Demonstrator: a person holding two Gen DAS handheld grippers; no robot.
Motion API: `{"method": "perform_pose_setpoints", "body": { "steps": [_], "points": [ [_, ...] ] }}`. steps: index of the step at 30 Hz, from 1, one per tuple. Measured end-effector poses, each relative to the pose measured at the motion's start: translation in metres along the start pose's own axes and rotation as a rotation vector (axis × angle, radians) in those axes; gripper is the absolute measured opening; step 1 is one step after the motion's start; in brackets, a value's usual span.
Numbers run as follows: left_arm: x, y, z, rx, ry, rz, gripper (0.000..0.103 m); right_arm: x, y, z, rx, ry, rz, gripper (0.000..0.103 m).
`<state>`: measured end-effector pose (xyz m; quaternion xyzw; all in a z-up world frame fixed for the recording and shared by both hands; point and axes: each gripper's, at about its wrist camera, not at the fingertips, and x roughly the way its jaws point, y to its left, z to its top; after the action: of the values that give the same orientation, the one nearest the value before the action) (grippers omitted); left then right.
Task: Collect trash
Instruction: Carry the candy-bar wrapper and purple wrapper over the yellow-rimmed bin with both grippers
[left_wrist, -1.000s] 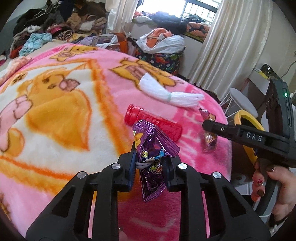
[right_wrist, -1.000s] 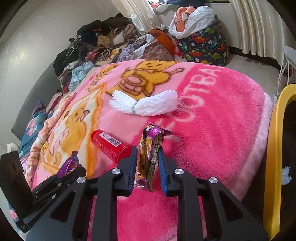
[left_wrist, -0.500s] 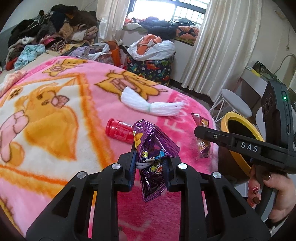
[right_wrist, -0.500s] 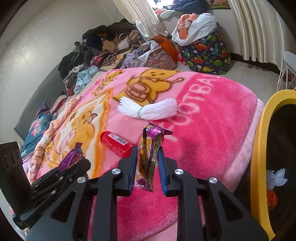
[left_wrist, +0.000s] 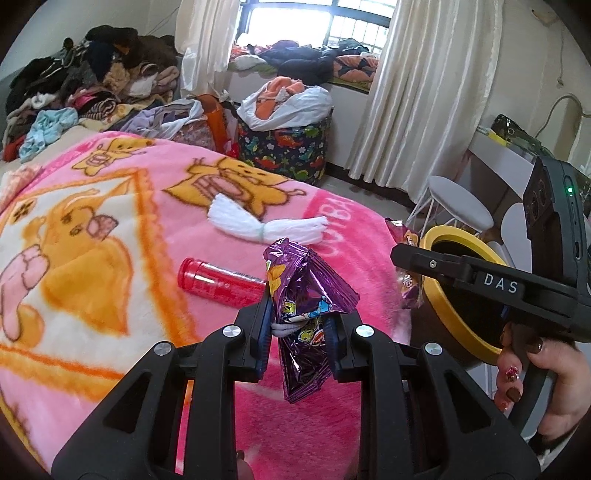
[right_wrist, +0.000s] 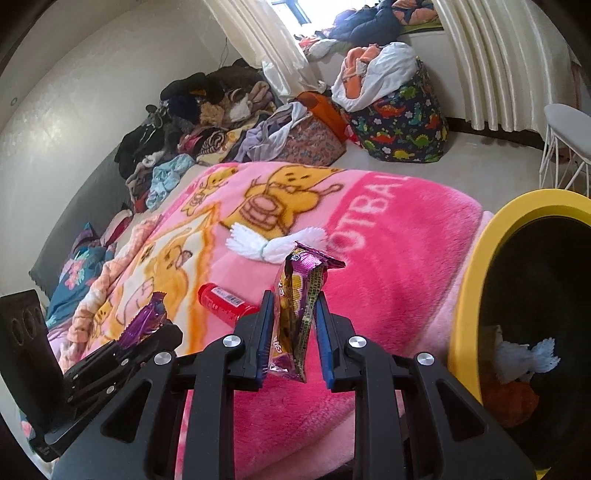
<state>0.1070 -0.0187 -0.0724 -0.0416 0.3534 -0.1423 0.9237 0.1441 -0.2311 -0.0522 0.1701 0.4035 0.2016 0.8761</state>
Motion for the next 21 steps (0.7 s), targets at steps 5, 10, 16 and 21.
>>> {"method": "perform_pose_setpoints", "body": {
  "steps": [5, 10, 16, 21],
  "points": [
    [0.0, -0.011, 0.005, 0.02, -0.007, -0.009, 0.018, -0.012, -0.008, 0.003, 0.008, -0.029, -0.009, 0.021],
    [0.003, -0.024, 0.008, 0.042, -0.009, -0.022, 0.018, -0.025, -0.016, 0.008, 0.007, -0.056, -0.027, 0.021],
    [0.007, -0.041, 0.011, 0.072, -0.009, -0.04, 0.018, -0.039, -0.03, 0.013, 0.016, -0.087, -0.051, 0.021],
    [0.011, -0.054, 0.012, 0.095, -0.008, -0.055, 0.018, -0.052, -0.041, 0.015, 0.027, -0.109, -0.069, 0.021]
  ]
}}
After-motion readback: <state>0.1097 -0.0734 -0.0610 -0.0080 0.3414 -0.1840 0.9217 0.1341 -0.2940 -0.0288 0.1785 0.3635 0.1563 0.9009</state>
